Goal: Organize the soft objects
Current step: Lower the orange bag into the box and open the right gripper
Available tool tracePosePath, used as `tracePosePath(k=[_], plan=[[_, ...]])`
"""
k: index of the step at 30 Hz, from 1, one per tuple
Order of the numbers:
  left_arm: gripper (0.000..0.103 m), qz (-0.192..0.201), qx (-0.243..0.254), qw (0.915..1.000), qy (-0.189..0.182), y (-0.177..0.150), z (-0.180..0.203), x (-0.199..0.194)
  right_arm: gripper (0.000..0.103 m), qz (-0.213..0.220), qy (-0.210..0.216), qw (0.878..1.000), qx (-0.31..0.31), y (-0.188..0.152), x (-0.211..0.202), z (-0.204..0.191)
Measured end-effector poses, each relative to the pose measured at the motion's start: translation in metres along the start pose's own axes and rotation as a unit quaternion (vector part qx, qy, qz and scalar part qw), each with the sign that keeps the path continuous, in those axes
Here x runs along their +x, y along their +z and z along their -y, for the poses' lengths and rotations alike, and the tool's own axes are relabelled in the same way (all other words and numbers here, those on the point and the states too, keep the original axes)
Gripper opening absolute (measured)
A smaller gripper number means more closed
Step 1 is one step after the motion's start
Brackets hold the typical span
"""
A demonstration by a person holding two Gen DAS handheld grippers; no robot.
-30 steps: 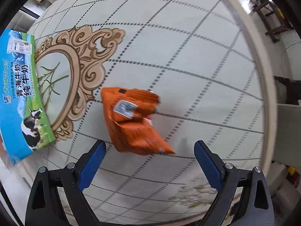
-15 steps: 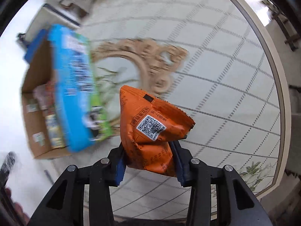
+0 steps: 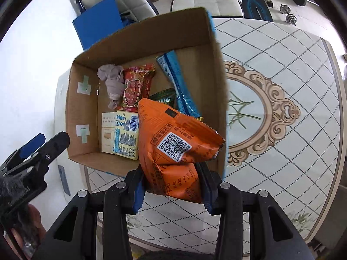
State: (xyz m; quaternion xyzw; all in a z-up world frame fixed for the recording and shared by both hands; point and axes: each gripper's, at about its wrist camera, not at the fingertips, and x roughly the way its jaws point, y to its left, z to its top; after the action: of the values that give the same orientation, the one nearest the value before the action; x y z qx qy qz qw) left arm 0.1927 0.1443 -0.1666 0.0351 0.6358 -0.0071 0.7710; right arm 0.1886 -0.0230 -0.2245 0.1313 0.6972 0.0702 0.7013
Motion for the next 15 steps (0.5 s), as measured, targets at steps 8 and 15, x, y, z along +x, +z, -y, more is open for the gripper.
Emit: tracePosePath(k=[8,15], plan=[[0.093,-0.019,0.006,0.9998,-0.009,0.0,0.0,0.012,0.081,-0.003,-0.031,0.999,-0.004,0.004,0.019,-0.001],[0.093,-0.006,0.002,1.0,-0.007,-0.001,-0.001,0.002,0.081,0.023,-0.083,0.996,-0.014,0.003,0.003,-0.006]])
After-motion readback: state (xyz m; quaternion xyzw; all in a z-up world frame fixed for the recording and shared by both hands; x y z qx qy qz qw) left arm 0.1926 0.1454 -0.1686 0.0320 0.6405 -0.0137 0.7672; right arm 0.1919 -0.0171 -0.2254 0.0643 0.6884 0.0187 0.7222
